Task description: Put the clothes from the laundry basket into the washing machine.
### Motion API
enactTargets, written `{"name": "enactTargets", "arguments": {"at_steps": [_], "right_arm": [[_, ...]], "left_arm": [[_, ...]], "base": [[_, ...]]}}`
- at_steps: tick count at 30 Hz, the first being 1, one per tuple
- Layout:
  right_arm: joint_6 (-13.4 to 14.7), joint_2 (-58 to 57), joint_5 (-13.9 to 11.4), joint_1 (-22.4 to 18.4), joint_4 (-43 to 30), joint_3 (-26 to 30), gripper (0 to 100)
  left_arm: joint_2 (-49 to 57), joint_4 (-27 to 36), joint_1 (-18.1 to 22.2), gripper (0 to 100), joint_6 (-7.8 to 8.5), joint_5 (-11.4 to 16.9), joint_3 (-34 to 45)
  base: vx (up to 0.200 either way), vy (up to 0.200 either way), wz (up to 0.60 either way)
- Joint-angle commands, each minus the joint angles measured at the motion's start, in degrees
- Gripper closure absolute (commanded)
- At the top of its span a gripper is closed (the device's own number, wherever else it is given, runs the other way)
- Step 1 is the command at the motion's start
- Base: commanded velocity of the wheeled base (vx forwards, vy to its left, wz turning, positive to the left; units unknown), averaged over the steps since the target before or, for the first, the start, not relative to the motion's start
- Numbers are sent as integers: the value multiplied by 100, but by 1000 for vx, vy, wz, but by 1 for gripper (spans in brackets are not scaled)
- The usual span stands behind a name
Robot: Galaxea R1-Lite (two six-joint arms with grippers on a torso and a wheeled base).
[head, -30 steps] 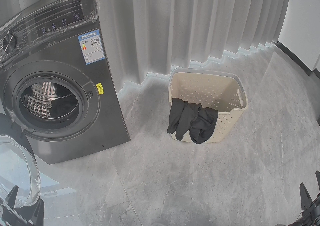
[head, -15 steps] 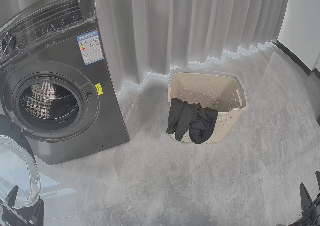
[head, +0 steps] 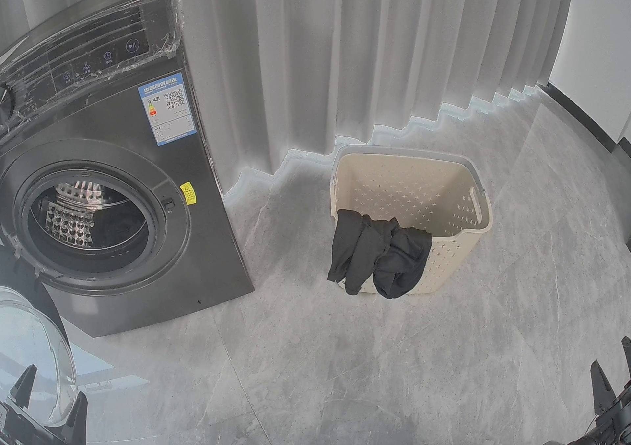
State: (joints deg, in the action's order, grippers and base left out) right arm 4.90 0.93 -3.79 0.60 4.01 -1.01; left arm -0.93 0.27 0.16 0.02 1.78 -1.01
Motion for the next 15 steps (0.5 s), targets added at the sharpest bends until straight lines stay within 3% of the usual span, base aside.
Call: {"name": "enactTargets", "arguments": {"at_steps": [1, 7, 15], "right_arm": [[2, -84, -8, 2, 3, 101, 0], [2, -84, -60, 2, 3, 101, 0], [11, -84, -52, 2, 3, 101, 0]], "left_arm": [[84, 0, 2, 0, -2, 7, 92], [84, 0, 2, 0, -2, 7, 92], [84, 0, 2, 0, -2, -2, 92]], "base": [[0, 0, 0], [0, 0, -600], [0, 0, 0]]}}
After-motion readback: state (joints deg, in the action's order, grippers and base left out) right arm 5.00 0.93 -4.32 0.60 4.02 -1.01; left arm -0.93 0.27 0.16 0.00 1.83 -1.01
